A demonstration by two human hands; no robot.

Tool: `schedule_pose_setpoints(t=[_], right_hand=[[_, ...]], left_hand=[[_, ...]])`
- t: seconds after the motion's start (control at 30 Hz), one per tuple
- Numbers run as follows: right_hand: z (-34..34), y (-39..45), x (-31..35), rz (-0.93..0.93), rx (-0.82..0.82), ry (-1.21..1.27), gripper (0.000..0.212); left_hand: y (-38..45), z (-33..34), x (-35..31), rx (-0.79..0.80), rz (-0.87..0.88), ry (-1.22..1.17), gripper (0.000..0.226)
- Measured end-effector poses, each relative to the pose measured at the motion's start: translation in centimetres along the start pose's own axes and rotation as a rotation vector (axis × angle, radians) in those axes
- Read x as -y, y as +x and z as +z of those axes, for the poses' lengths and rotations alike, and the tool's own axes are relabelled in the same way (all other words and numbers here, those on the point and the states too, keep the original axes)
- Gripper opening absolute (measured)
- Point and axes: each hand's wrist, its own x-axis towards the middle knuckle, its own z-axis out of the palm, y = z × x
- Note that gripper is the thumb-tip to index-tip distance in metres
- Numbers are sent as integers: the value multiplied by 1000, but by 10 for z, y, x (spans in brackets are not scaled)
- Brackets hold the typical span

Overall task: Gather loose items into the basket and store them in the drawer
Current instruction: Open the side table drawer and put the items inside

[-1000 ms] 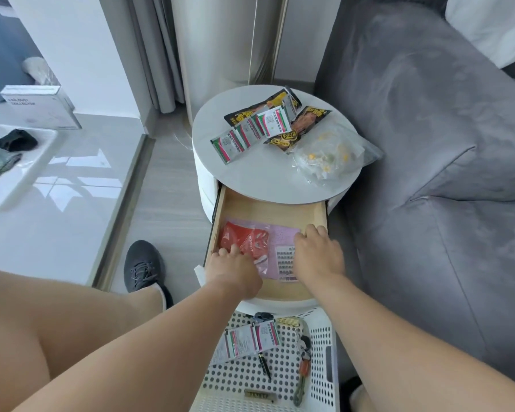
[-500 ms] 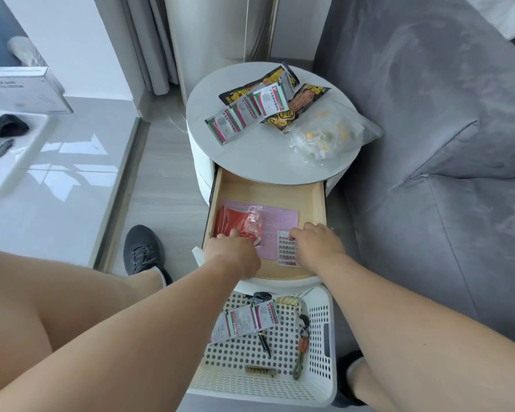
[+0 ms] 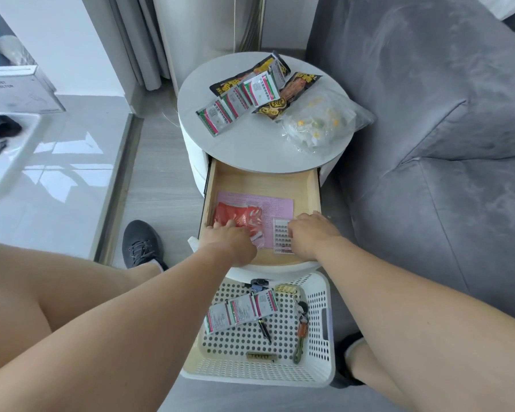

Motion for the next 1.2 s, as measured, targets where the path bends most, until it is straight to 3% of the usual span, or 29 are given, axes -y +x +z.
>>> schedule_pose_setpoints(t=[0.03, 0.1, 0.17, 0.2, 0.27, 0.3, 0.4, 0.47, 0.53, 0.6, 0.67, 0.73, 0.87, 1.03, 1.2], right_hand=[[1, -5, -1, 3, -55, 48, 28], [5, -14, -6, 54, -240, 205, 23], [10, -27, -10, 141, -528, 352, 20], [15, -34, -12, 204, -662, 410, 20], [25, -51, -12, 421, -810, 590, 22], [32, -58, -12, 575, -793, 722, 25], [63, -80, -7, 1018, -565, 1047, 40], [88, -99, 8, 1050, -424, 1030, 43], [116, -112, 27, 836, -211, 884, 39], [141, -115, 42, 546, 124, 777, 31], [162, -108, 51, 339, 451, 718, 29], [180, -100, 56, 220, 632, 635, 26], [211, -89, 60, 342, 563, 615, 20], [231, -56, 89, 404, 432, 524, 30], [248, -41, 102, 320, 340, 364, 18]], left_hand=[[-1, -1, 0, -19, -6, 0, 65], [-6, -6, -1, -208, 4, -73, 53], [-14, -15, -10, -443, 49, -344, 38], [-19, -23, -15, -444, 103, -534, 32], [-31, -41, -29, -191, 254, -935, 24], [-38, -48, -36, -25, 333, -1043, 23], [-59, -55, -50, 589, 511, -938, 23], [-65, -34, -55, 988, 517, -709, 25], [-68, 9, -61, 1086, 419, -523, 28], [-66, 66, -56, 930, 347, -338, 31], [-59, 121, -37, 659, 282, -113, 34], [-47, 154, -12, 461, 92, -94, 34], [-36, 168, 10, 373, -36, -213, 32], [-10, 192, 7, 354, -103, -372, 36], [0, 200, -11, 282, -4, -441, 42]])
